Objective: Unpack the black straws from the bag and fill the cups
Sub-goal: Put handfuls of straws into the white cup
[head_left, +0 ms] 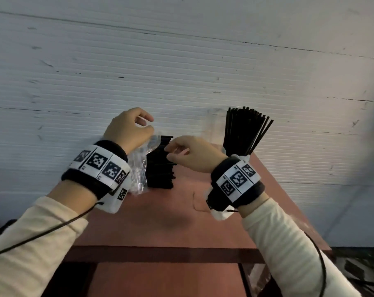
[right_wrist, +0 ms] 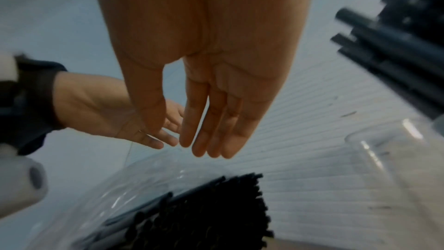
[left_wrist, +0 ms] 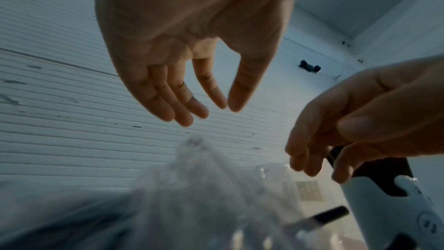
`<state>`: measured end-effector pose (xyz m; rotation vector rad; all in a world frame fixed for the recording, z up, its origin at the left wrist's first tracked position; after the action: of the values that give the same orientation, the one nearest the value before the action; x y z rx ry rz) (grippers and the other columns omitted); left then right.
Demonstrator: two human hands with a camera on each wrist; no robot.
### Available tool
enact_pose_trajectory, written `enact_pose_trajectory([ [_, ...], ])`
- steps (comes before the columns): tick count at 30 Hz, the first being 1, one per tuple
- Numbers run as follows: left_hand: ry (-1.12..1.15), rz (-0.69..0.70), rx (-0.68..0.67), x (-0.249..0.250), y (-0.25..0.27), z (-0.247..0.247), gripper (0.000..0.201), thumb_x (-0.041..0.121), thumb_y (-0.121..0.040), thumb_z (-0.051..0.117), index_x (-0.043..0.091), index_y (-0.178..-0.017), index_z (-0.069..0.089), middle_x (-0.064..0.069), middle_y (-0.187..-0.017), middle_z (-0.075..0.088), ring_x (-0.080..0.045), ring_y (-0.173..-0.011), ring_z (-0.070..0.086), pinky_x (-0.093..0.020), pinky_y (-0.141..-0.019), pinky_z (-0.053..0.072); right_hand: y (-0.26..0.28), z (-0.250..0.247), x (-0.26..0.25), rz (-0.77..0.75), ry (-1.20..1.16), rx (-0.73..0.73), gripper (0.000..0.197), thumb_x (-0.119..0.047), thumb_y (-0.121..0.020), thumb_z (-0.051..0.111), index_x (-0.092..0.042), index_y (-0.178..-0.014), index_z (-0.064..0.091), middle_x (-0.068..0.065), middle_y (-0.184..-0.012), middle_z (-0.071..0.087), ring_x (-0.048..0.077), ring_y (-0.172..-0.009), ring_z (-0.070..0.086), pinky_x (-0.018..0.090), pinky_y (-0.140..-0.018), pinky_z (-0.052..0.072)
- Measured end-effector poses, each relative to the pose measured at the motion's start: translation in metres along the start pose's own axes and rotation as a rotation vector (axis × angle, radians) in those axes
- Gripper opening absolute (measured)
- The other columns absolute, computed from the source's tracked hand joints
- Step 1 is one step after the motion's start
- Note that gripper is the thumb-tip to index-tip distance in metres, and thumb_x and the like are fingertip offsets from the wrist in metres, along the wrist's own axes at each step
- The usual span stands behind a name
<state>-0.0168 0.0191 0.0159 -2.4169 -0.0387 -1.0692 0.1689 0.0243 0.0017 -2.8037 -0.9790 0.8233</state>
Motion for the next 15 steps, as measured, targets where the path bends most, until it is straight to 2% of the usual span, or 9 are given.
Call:
enact_pose_trajectory([
  [3, -0.101, -0.078, -0.195, -0.022, 0.002, -0.007, 0.029, 0.03, -0.08, 0.073, 0.033, -0.107, 0.063, 0.004, -0.103, 0.058, -0.017, -0.097, 0.059, -0.029, -0.08, 0.045, -0.011, 0.016, -0.01, 0.002, 0.087, -0.175, 0.041, -0.035, -0.089, 0.066, -0.017, -0.126, 0.06, -0.002, -0.124, 0.059, 0.013, -0.113, 0.053, 0.021, -0.091, 0.041],
  [6, -0.155, -0.078, -0.311, -0.034, 0.005, -0.007, 0.041, 0.024, -0.079, 0.074, 0.033, -0.116, 0.06, 0.003, -0.111, 0.055, -0.015, -0.103, 0.054, -0.029, -0.087, 0.043, -0.023, 0.03, -0.017, 0.021, 0.156, -0.289, 0.054, -0.035, -0.083, 0.073, -0.018, -0.13, 0.055, 0.0, -0.124, 0.055, 0.017, -0.112, 0.052, 0.025, -0.089, 0.042],
  [9, -0.128, -0.093, -0.32, -0.043, 0.006, -0.007, 0.043, 0.011, -0.08, 0.071, 0.027, -0.119, 0.061, 0.004, -0.115, 0.053, -0.012, -0.099, 0.05, -0.023, -0.081, 0.039, -0.031, 0.046, -0.021, 0.03, 0.26, -0.343, 0.061, -0.033, -0.077, 0.078, -0.016, -0.129, 0.051, 0.006, -0.124, 0.052, 0.024, -0.109, 0.051, 0.028, -0.085, 0.042],
  [11, -0.096, -0.097, -0.281, -0.046, 0.006, -0.008, 0.042, 0.006, -0.078, 0.071, 0.027, -0.113, 0.064, 0.004, -0.109, 0.056, -0.012, -0.094, 0.053, -0.022, -0.075, 0.041, -0.034, 0.054, -0.022, -0.001, 0.329, -0.339, 0.061, -0.031, -0.077, 0.077, -0.016, -0.129, 0.049, 0.009, -0.124, 0.049, 0.026, -0.109, 0.05, 0.028, -0.083, 0.04],
  [13, -0.057, -0.1, -0.245, -0.047, 0.007, -0.01, 0.04, 0.003, -0.076, 0.07, 0.029, -0.107, 0.065, 0.003, -0.101, 0.059, -0.013, -0.083, 0.057, -0.021, -0.064, 0.043, -0.035, 0.056, -0.023, -0.032, 0.339, -0.317, 0.057, -0.027, -0.079, 0.075, -0.015, -0.128, 0.05, 0.01, -0.124, 0.051, 0.027, -0.11, 0.051, 0.026, -0.08, 0.037],
  [15, -0.026, -0.102, -0.222, -0.049, 0.008, -0.011, 0.042, 0.001, -0.075, 0.069, 0.029, -0.106, 0.066, 0.0, -0.101, 0.063, -0.013, -0.081, 0.058, -0.022, -0.062, 0.043, -0.036, 0.054, -0.022, -0.041, 0.285, -0.292, 0.052, -0.023, -0.079, 0.074, -0.015, -0.125, 0.052, 0.008, -0.122, 0.056, 0.025, -0.109, 0.052, 0.025, -0.078, 0.035],
])
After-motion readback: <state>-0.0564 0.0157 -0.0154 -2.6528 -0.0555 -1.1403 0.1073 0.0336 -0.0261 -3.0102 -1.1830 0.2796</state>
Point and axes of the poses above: each hand's wrist, its own y-axis away from the middle knuckle, its own z-axis out of the palm, x = y × z, the point moved 1 cm from there along -y, towards the middle knuckle
